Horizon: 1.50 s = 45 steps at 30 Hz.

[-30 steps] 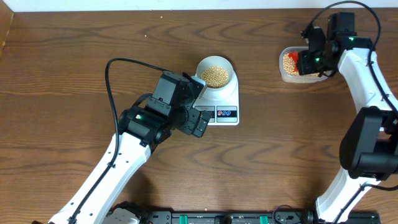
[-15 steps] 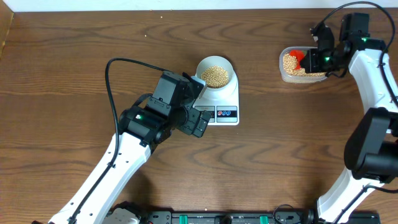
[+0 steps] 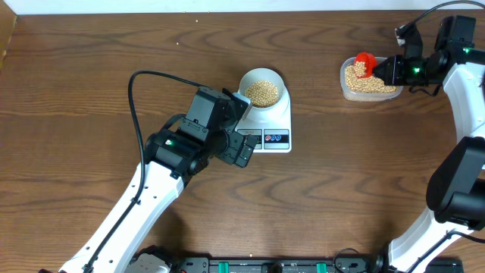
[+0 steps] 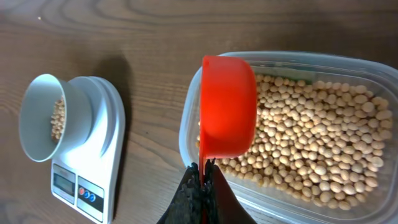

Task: Scoop item into bowl and weigh 50g on scale
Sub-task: 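Dip the scoop into the soybeans and lift a small amount, then carry the scoop left over the white bowl on the scale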

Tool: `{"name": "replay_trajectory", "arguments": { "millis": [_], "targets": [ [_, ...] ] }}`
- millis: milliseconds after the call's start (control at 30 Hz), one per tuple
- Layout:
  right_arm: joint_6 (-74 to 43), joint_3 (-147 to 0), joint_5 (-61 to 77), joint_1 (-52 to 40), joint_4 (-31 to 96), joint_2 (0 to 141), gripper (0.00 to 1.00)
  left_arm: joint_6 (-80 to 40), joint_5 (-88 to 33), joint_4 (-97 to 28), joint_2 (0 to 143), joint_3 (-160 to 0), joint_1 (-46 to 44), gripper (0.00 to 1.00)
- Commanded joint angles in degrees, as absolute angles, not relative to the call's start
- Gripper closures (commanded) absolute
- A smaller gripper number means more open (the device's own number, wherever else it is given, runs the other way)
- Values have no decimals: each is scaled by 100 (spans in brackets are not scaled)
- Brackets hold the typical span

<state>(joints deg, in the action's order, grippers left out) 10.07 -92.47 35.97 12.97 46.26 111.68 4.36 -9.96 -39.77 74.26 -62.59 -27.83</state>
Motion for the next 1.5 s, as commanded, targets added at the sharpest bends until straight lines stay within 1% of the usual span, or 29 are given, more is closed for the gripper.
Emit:
{"name": "replay_trajectory", "arguments": {
  "millis": [0,200,300,767,1033,1367,1467],
  "targets": [
    [904,-9297,4130,1345,4600,11002,99,471,-923,-3986,7415,-6211,-2766,1],
    [904,-9295,5022,1205,4370,11002,99,471,-923,-3986,7415,-6211,-2766,0],
    [904,-9295,5223,1020,4263,11002,99,471,-923,-3988,7415,-6211,-2766,1],
    [904,-9295,5227,-250,3765,11004,99,471,-923,-3988,7415,-6211,-2766,1],
    [910,-9295,5196,-823,3592,11004,99,471,-923,-3988,7415,-6211,-2766,1],
    [1527,-9295,5054,-1166,3599,11004,99,471,-923,-3986,7415,-6211,-2766,1],
    [1557,-9295,4742,-1249,3603,11004,99,471,-923,-3988,7415,-6211,-2766,1]
  ]
}}
